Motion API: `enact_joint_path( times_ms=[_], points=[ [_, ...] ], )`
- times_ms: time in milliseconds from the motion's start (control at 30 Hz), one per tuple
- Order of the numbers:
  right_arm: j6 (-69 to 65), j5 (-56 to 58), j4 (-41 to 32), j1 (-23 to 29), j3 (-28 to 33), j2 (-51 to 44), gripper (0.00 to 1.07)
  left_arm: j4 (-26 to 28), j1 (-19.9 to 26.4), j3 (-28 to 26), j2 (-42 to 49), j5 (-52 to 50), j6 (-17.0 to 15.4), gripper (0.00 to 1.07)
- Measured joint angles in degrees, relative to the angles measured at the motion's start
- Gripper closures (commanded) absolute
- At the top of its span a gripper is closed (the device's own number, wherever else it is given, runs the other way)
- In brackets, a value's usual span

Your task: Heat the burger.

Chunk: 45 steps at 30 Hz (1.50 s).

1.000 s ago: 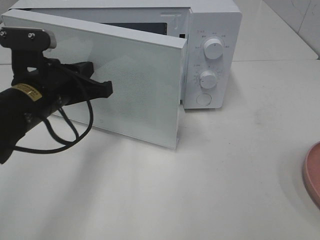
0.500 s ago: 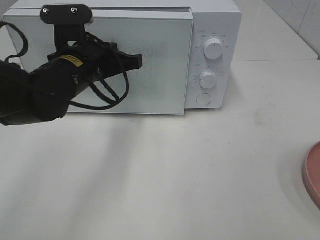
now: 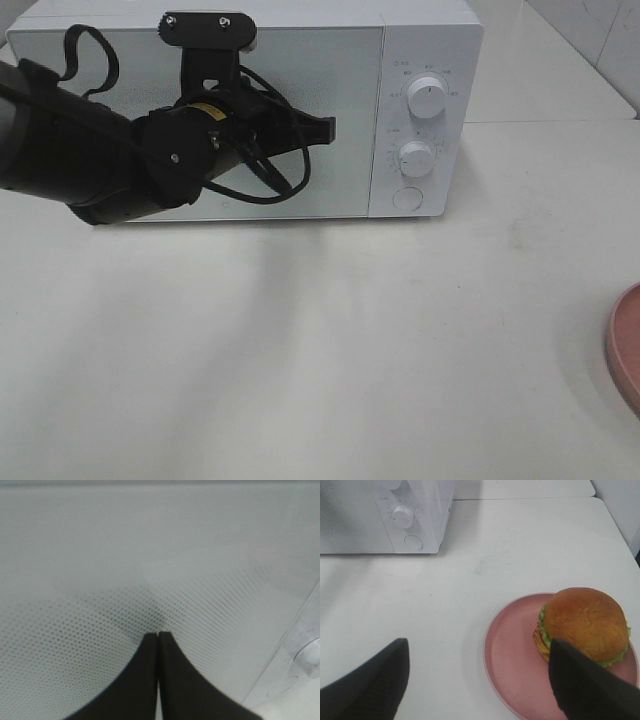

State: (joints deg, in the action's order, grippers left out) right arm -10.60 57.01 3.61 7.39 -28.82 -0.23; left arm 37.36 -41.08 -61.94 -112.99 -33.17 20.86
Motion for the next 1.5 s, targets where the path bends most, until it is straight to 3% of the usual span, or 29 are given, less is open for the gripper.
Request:
enact_joint_path(
  times_ms=[67, 367, 533, 600, 633, 667, 700, 733, 767, 800, 833, 1067, 1233, 1267, 1333, 1433, 1500],
  points=[
    [0.00, 0.00, 0.00, 0.00, 0.00, 0.00, 0.32, 1.20, -0.23, -1.49, -0.69, 1.72, 1.83, 1.07],
    [0.00, 0.00, 0.00, 0.00, 0.00, 0.00, 0.32, 2.46, -0.69, -2.06, -0.69, 4.76, 3.55, 1.07],
    [0.00, 0.00, 0.00, 0.00, 0.00, 0.00, 0.32, 4.98, -2.29, 0.34, 2.29, 4.24, 6.25, 1.01],
    [0.00, 0.00, 0.00, 0.00, 0.00, 0.00, 0.32, 6.30, -3.72, 2.69, 4.87, 7.33, 7.62, 0.84],
    [0.00, 0.00, 0.00, 0.00, 0.00, 0.00, 0.32, 6.30, -3.72, 2.69, 4.87, 7.33, 7.62, 0.84],
    [0.00, 0.00, 0.00, 0.00, 0.00, 0.00, 0.32, 7.33, -4.18, 4.30, 6.82, 12.20, 8.08, 0.61],
    [0.00, 0.00, 0.00, 0.00, 0.00, 0.00, 0.32, 7.33, -4.18, 4.30, 6.82, 12.20, 8.08, 0.61],
    [0.00, 0.00, 0.00, 0.00, 0.00, 0.00, 0.32, 7.85, -4.18, 5.61, 8.42, 17.13, 8.42, 0.49],
    [0.00, 0.00, 0.00, 0.00, 0.00, 0.00, 0.32, 8.02, -4.18, 6.25, 9.05, 19.19, 8.48, 0.19],
    [0.00, 0.00, 0.00, 0.00, 0.00, 0.00, 0.32, 8.02, -4.18, 6.25, 9.05, 19.19, 8.48, 0.19],
    [0.00, 0.00, 0.00, 0.00, 0.00, 0.00, 0.32, 8.14, -4.18, 7.22, 10.31, 23.84, 8.59, 0.05],
    [0.00, 0.00, 0.00, 0.00, 0.00, 0.00, 0.32, 6.88, -4.18, 8.54, 13.46, 37.82, 8.65, 0.06],
    [0.00, 0.00, 0.00, 0.00, 0.00, 0.00, 0.32, -3.84, -4.18, 8.54, 16.62, 49.16, 8.19, 0.06],
    [0.00, 0.00, 0.00, 0.00, 0.00, 0.00, 0.32, -3.84, -4.18, 8.54, 16.62, 49.16, 8.19, 0.06],
    [0.00, 0.00, 0.00, 0.00, 0.00, 0.00, 0.32, -8.37, -3.50, 8.54, 18.56, 53.97, 4.41, 0.06],
    [0.00, 0.00, 0.00, 0.00, 0.00, 0.00, 0.32, -9.68, -2.75, 8.54, 19.31, 55.69, 2.23, 0.06],
    [0.00, 0.00, 0.00, 0.00, 0.00, 0.00, 0.32, -14.50, 2.35, 8.54, 22.06, 63.08, -6.07, 0.06]
  ],
)
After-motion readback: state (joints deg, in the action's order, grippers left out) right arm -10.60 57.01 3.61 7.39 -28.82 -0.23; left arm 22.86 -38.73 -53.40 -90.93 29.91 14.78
